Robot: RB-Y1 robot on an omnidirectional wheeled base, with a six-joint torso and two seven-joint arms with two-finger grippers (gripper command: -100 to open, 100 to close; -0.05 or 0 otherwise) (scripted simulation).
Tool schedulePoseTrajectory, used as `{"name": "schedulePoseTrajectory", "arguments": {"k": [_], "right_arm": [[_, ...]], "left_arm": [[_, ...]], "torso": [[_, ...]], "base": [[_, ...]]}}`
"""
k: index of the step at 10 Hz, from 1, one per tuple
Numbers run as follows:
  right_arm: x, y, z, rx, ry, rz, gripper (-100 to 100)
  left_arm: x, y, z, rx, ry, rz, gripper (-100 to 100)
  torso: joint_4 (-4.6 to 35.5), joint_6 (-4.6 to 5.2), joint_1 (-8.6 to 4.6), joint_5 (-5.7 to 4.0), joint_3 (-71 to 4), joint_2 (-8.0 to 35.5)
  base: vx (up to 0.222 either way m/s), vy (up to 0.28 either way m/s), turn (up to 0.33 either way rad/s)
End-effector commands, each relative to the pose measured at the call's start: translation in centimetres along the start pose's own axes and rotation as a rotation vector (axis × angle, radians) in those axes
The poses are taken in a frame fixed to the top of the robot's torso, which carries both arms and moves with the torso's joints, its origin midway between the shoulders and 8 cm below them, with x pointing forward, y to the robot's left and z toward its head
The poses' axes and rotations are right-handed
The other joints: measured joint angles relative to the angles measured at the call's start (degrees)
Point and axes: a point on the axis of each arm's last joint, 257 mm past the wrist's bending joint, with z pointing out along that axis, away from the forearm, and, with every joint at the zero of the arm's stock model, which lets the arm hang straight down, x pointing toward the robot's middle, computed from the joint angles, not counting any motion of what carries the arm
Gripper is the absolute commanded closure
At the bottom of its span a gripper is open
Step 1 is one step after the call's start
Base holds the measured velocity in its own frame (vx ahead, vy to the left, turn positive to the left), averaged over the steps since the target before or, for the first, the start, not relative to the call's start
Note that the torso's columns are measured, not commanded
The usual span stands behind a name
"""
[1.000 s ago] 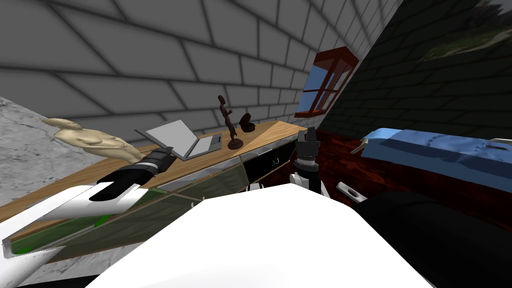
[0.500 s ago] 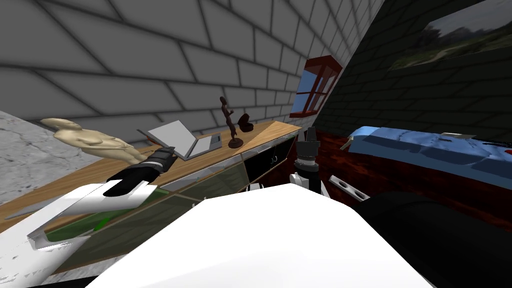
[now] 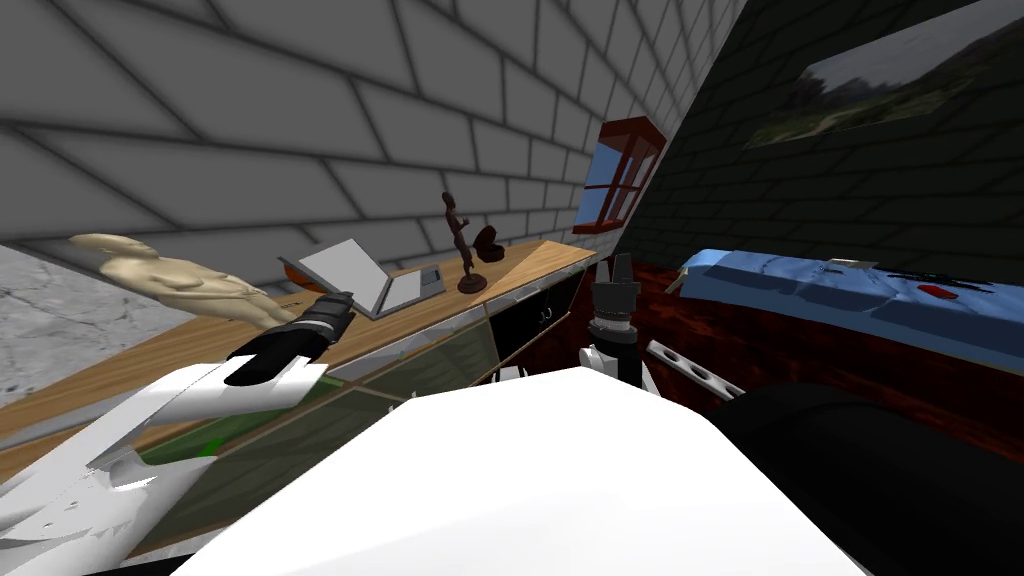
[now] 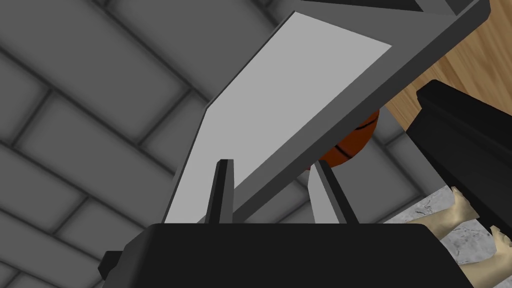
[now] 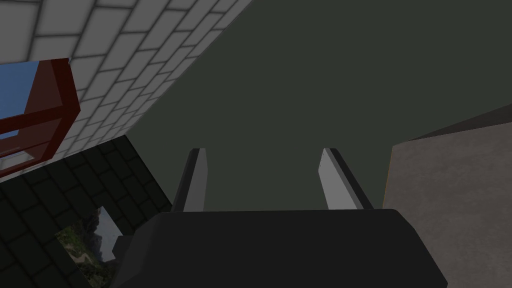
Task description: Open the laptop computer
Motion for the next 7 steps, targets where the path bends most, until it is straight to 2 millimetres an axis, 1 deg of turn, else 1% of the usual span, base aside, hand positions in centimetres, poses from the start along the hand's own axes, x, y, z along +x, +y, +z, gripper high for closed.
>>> {"name": "schedulePoseTrajectory", "arguments": {"k": [1,2,5,6,7], "right_arm": [[0.00,0.00,0.00,0.000,0.000,0.000,0],[0.00,0.00,0.00,0.000,0.000,0.000,0],[0.00,0.00,0.00,0.000,0.000,0.000,0],[0.00,0.00,0.00,0.000,0.000,0.000,0],[0.00,0.00,0.00,0.000,0.000,0.000,0]], "left_arm": [[-0.19,0.18,-0.25,-0.013,-0.002,0.079,100],[-0.24,0.30,-0.37,-0.019,-0.001,0.117,100],[-0.45,0.84,-0.94,-0.048,0.002,0.307,100],[-0.48,0.92,-1.06,-0.053,0.003,0.345,100],[-0.64,0.85,-0.96,-0.050,-0.002,0.315,100]], "torso": [[0.12,-0.14,0.08,-0.16,-0.06,-0.02],[0.20,-0.18,0.10,-0.29,-0.10,-0.02],[0.22,-0.01,0.03,-0.35,-0.08,0.04],[0.23,-0.01,0.03,-0.36,-0.07,0.05],[0.24,-0.03,0.12,-0.34,-0.08,0.04]], "base": [[0.017,-0.017,0.014],[0.036,-0.032,0.027],[0.052,-0.050,0.021],[0.054,-0.044,0.009],[0.018,-0.022,0.008]]}}
